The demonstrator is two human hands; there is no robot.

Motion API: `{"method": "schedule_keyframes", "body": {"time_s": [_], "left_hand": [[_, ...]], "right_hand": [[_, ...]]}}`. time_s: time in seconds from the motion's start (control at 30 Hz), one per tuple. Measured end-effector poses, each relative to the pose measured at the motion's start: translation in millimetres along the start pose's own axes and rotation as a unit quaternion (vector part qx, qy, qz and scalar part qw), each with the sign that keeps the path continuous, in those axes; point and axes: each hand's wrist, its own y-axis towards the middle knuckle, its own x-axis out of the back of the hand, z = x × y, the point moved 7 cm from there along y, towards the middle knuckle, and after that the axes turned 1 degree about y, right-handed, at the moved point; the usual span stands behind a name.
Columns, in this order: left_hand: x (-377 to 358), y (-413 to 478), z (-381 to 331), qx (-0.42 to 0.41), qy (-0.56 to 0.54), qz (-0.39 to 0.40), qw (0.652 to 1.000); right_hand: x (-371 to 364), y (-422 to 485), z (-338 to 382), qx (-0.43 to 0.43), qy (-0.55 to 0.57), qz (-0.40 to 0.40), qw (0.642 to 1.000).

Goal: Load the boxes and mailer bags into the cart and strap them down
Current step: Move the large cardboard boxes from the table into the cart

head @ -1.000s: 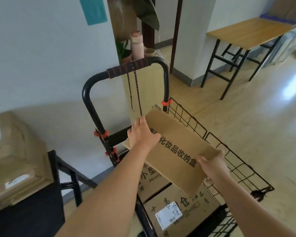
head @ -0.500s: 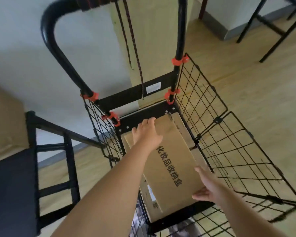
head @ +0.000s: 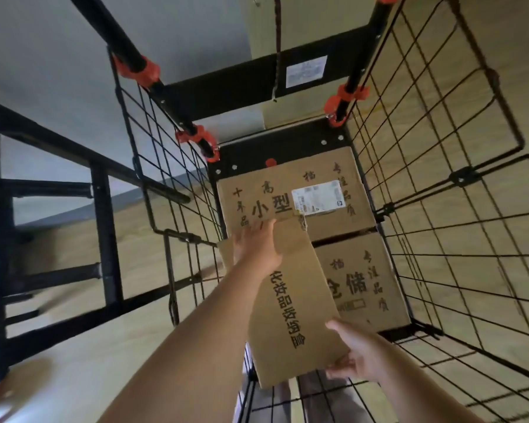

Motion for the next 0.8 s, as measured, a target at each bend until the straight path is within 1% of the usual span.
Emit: {"method": "schedule_keyframes", "body": {"time_s": [0.13,0.2,0.27,0.3,0.33,0.37,0.4,0.43,0.5,0.6,0.63,0.7,0.8], "left_hand": [[-18,-1,-4,-0.029,0.015,-0.018,0.999],[-20,-1,-3,-0.035,0.012,-0.029,0.999],[-20,-3,-2,-0.029,0.001,-0.026,0.999],[-19,-6,1,-0.011,-0.008,-0.033,0.999],[-18,-10,6,0.024,-0.025,-0.047,0.998],[-16,-15,14,0.071,-0.052,-0.063,0.994],[-17,-20,23,0.122,-0.089,-0.071,0.986],[-21,-25,32,0.164,-0.128,-0.069,0.976],[-28,-31,41,0.208,-0.19,-0.057,0.958],[-31,-32,45,0.236,-0.242,-0.057,0.939],[-31,-32,46,0.235,-0.237,-0.053,0.941],[-32,-31,44,0.211,-0.19,-0.029,0.958],[-32,-32,40,0.185,-0.134,-0.008,0.974]], "right_hand": [[-14,8,-4,-0.019,-0.023,0.021,0.999],[-15,13,-2,-0.021,-0.084,0.005,0.996],[-11,15,3,-0.009,-0.173,-0.026,0.985],[-7,17,10,0.024,-0.239,-0.059,0.969],[-4,16,20,0.077,-0.306,-0.103,0.943],[-2,15,33,0.143,-0.359,-0.147,0.911],[-2,11,44,0.205,-0.384,-0.182,0.882],[-4,6,53,0.252,-0.391,-0.202,0.862],[-9,-3,63,0.309,-0.378,-0.215,0.846],[-17,-3,68,0.331,-0.364,-0.175,0.853],[-20,-3,68,0.332,-0.363,-0.163,0.856],[-22,1,67,0.327,-0.365,-0.158,0.857],[-22,4,64,0.324,-0.384,-0.184,0.845]]}}
